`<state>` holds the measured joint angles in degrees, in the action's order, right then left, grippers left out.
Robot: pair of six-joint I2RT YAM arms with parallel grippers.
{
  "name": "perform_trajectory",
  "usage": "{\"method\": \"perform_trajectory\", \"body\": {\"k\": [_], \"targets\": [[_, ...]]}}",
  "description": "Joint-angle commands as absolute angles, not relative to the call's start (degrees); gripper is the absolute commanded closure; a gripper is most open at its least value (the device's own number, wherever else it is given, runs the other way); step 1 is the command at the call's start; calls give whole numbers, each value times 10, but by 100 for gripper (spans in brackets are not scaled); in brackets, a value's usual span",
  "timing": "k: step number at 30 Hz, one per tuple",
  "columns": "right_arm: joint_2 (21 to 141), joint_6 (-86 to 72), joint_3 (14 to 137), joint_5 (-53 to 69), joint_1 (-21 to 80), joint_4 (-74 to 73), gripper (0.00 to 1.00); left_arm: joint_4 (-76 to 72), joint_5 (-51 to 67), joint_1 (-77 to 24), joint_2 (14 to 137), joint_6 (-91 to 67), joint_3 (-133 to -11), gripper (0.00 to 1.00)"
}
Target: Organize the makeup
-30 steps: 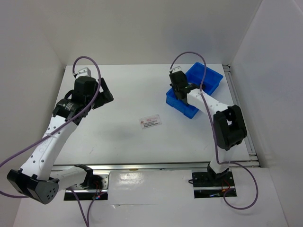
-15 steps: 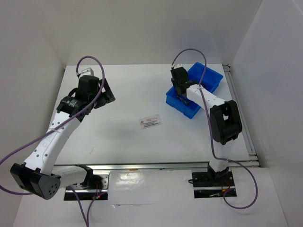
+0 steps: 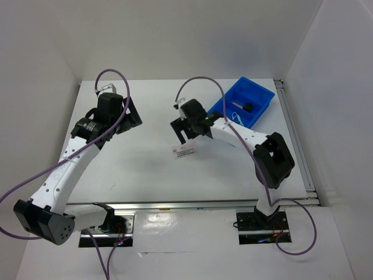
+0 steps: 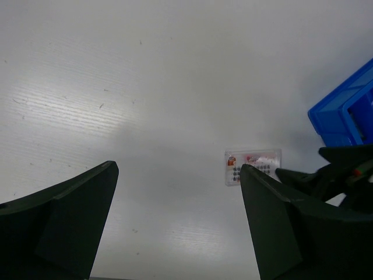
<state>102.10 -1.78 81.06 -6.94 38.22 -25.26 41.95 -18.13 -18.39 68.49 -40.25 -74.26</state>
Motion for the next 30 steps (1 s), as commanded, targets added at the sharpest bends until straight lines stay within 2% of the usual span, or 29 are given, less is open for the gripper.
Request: {"method": "perform_trajectory", "body": {"k": [1, 3, 8, 13, 21, 30], "targets": [[1064, 10, 796, -10, 394, -318, 8, 419, -194, -181, 679, -388, -766, 0], [1077, 28, 796, 2, 406, -324, 0, 419, -194, -181, 673, -388, -766, 0], [1078, 96, 759, -68, 460, -280, 0, 419, -194, -181, 668, -388, -761, 0], [1080, 141, 752, -62, 466, -253, 0, 419, -194, -181, 668, -388, -761, 0], [1147, 206, 780, -149, 479, -228, 0, 419, -194, -181, 668, -388, -761, 0], [1175, 236, 814, -72, 422, -182, 0, 430, -216, -181, 663, -381, -780, 0]]}}
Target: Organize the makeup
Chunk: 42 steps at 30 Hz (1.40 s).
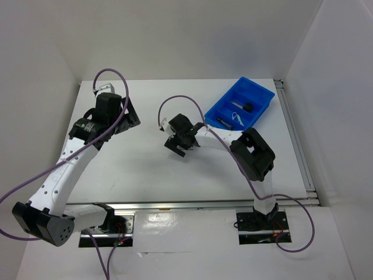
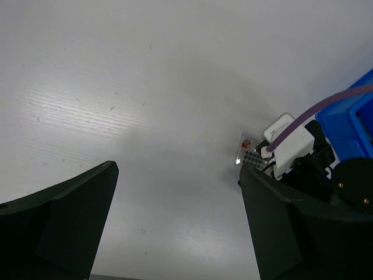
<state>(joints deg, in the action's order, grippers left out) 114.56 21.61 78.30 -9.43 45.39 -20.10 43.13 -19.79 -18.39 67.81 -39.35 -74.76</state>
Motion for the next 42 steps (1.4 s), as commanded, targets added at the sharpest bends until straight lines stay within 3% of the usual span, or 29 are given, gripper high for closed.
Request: {"method": "perform_trajectory", "body": {"k": [1, 11, 19, 33, 34, 38, 42], "targets": [[1183, 236, 823, -72, 416, -182, 0, 430, -216, -181, 663, -381, -780, 0], [1205, 193, 868, 105, 326, -203, 0, 430, -211, -181, 668, -376, -785, 0], [1220, 174, 877, 120, 308, -239, 0, 419, -198, -181, 679, -376, -790, 0], [1220, 158, 877, 98, 325, -257, 27, 419, -192, -181, 674, -381, -785, 0], [1220, 153, 882, 98, 330, -258, 37, 419, -192, -181, 674, -381, -785, 0], [1215, 148, 882, 81, 342, -264, 59, 419, -192, -181, 674, -381, -785, 0], [1189, 148, 893, 68, 357, -264, 59, 419, -198, -181, 674, -381, -785, 0]]}}
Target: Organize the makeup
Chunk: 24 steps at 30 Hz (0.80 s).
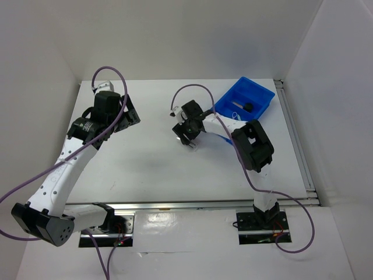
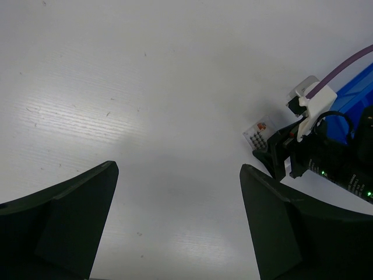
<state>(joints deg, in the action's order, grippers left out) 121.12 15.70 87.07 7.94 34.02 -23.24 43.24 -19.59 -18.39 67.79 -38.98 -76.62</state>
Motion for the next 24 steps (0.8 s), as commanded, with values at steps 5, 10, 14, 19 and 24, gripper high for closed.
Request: {"method": "perform_trajectory", "body": {"k": [5, 10, 14, 19, 24], "targets": [[1122, 148, 938, 36, 369, -269, 59, 419, -198, -181, 674, -376, -796, 0], [1057, 154, 965, -46, 356, -244, 59, 419, -198, -181, 679, -371, -808, 0], [1038, 116, 1005, -162, 299, -222, 59, 414, -198, -181, 691, -371, -818, 0], [1038, 61, 1011, -285, 238, -164, 64, 409, -192, -181, 702, -371, -818, 0], [1062, 68, 986, -373, 167, -63, 62, 409, -192, -181, 723, -366, -836, 0]]}}
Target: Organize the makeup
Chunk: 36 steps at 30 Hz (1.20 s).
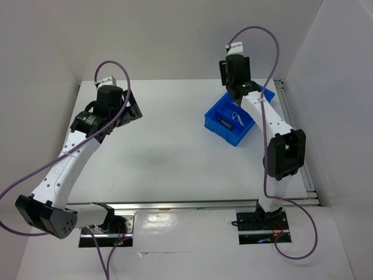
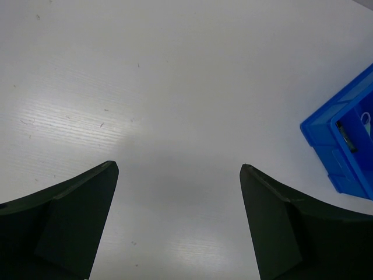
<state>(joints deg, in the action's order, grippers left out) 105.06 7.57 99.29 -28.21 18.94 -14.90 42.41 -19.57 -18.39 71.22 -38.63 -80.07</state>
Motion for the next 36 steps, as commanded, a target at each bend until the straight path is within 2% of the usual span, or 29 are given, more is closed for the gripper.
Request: {"method": "perform_trajectory", "body": {"k": [1, 6, 13, 23, 29, 36], "targets": [[1075, 74, 986, -390, 157, -38, 62, 409, -186, -181, 729, -366, -844, 0], [1115, 134, 981, -409, 99, 58, 62, 422, -192, -181, 773, -355, -881, 0], [1211, 258, 1023, -431, 69, 144, 63, 435, -187, -181, 823, -348, -909, 0], [1250, 373, 927, -438, 41, 331, 63, 423, -166, -181, 879, -348, -908, 0], [1269, 424, 927, -405, 41, 369, 61, 423, -171, -181, 884, -348, -908, 0], [1294, 403, 934, -399, 41, 346, 60, 423, -177, -181, 896, -343, -908, 0]]}}
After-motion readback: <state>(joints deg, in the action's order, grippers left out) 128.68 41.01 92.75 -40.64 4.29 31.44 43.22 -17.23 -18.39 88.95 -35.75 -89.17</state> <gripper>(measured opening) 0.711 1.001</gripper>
